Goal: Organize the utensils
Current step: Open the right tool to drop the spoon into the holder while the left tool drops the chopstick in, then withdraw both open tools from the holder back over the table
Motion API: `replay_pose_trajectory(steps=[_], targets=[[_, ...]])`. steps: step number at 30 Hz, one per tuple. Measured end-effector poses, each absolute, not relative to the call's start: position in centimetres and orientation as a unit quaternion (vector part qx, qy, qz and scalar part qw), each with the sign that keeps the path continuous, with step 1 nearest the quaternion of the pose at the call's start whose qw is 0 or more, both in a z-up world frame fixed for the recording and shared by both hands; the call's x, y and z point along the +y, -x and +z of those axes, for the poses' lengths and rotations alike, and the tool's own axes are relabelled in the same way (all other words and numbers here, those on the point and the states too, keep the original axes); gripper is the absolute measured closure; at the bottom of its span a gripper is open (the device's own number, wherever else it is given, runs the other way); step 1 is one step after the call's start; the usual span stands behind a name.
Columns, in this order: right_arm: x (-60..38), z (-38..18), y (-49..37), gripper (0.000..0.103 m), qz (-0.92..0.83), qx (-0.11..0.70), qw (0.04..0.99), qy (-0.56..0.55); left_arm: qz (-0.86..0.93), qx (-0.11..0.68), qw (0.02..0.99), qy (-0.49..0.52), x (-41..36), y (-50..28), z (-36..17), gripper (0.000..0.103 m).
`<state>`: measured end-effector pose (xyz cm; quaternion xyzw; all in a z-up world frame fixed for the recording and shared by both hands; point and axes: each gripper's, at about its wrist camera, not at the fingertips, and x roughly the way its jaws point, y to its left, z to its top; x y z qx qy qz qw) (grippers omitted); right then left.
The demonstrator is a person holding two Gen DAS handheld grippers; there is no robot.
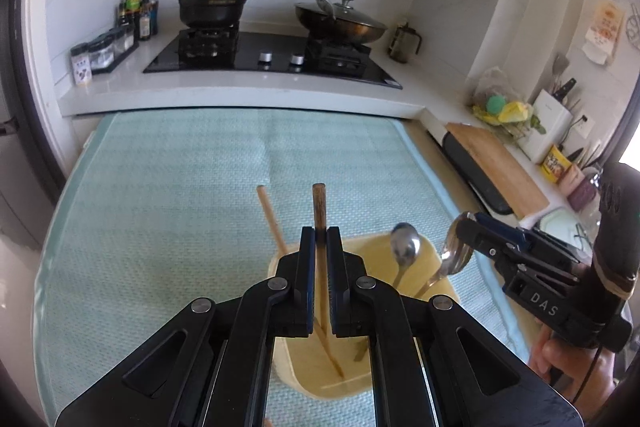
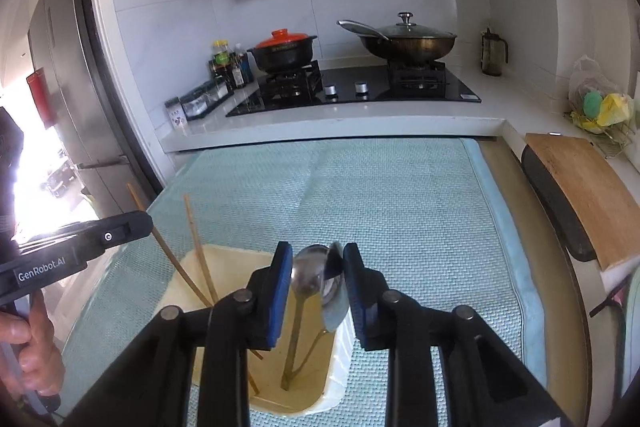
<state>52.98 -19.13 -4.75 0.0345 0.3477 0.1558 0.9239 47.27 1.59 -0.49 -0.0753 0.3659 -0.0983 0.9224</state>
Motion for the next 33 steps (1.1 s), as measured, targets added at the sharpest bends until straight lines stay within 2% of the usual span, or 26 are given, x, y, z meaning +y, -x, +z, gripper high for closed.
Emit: replay_pose_trajectory(steps=[2,4,5,6,8,10,13,15,19,23,33], targets=[[-19.0,-4.6,-53.2,0.076,0.152,0.349,0.924,-0.032,-0.083,0.369,0.923,0.069,1.7,-47.8,-0.6,0.098],[-18.8,-3.4,-52.8,0.06,0.15,0.332,0.931,-0.025,-0.074,0.374,0.922,0.069,2.0,-48.0,-0.6,0.084],[-18.7,-2.6,-52.3,0.039,0.152,0.318,0.936,-0.023,-0.07,0.371,0.923,0.068,2.2,-47.7,-0.4,0.066],[-18.6,-1.6,-51.7,0.031,0.15,0.302,0.941,-0.018,-0.062,0.364,0.927,0.066,2.4,-47.3,0.0,0.047],[-18.3,0.4,-50.4,0.031,0.147,0.275,0.95,0.0,-0.05,0.346,0.935,0.062,2.8,-46.1,1.0,0.035],[-18.1,2.3,-48.8,0.031,0.144,0.253,0.957,0.01,-0.051,0.334,0.94,0.055,3.3,-44.9,2.1,0.032],[-18.0,4.7,-45.5,0.029,0.148,0.219,0.964,0.016,-0.042,0.309,0.95,0.033,4.0,-41.7,4.1,0.019],[-17.8,5.6,-42.6,0.021,0.156,0.195,0.968,0.028,-0.037,0.293,0.955,0.011,4.5,-38.8,5.0,0.008],[-17.5,5.3,-36.5,0.019,0.172,0.168,0.969,0.063,-0.03,0.273,0.961,-0.032,5.6,-32.8,5.3,0.004],[-17.4,2.1,-31.5,0.018,0.177,0.176,0.964,0.09,-0.022,0.271,0.961,-0.041,6.8,-26.6,3.5,0.003],[-18.7,-8.9,-24.1,0.018,0.158,0.285,0.941,0.087,0.021,0.286,0.958,-0.001,8.5,-17.3,-1.5,0.003]])
